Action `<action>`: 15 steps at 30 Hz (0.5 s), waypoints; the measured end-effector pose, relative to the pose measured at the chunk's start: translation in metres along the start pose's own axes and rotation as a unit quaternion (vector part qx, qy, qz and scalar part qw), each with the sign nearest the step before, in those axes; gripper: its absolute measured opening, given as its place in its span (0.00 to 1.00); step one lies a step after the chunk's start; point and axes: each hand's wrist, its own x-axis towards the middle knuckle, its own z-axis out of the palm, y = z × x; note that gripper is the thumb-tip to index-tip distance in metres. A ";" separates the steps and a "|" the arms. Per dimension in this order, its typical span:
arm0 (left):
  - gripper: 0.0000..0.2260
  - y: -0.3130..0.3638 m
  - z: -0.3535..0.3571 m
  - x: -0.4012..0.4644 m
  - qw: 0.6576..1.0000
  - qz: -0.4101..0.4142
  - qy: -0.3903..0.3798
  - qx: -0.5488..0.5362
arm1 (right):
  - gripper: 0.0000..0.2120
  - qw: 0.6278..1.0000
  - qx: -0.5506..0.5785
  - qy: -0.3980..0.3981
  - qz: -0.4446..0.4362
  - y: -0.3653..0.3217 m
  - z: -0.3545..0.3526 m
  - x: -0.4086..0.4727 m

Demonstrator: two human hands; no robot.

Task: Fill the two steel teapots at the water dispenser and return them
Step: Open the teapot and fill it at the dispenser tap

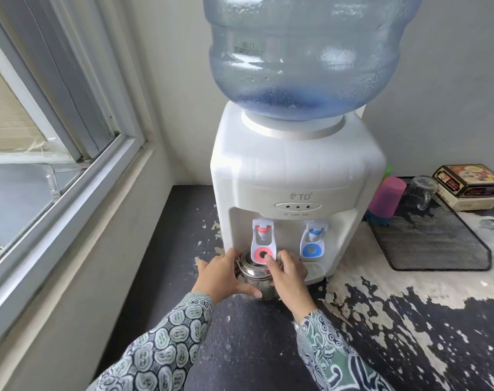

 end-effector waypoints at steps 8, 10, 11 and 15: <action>0.47 -0.003 0.002 0.002 1.000 -0.001 -0.006 -0.007 | 0.16 0.996 0.084 -0.032 -0.028 -0.052 -0.037 -0.014; 0.47 -0.004 0.002 0.001 1.000 0.002 -0.010 -0.006 | 0.16 0.994 0.101 -0.020 -0.048 -0.048 -0.038 -0.013; 0.48 -0.004 0.002 0.001 1.000 0.003 -0.011 -0.007 | 0.17 0.993 0.106 -0.016 -0.046 -0.040 -0.036 -0.014; 0.47 -0.005 0.002 0.001 1.000 0.004 -0.010 -0.005 | 0.15 0.996 0.089 -0.007 -0.028 -0.007 -0.021 -0.022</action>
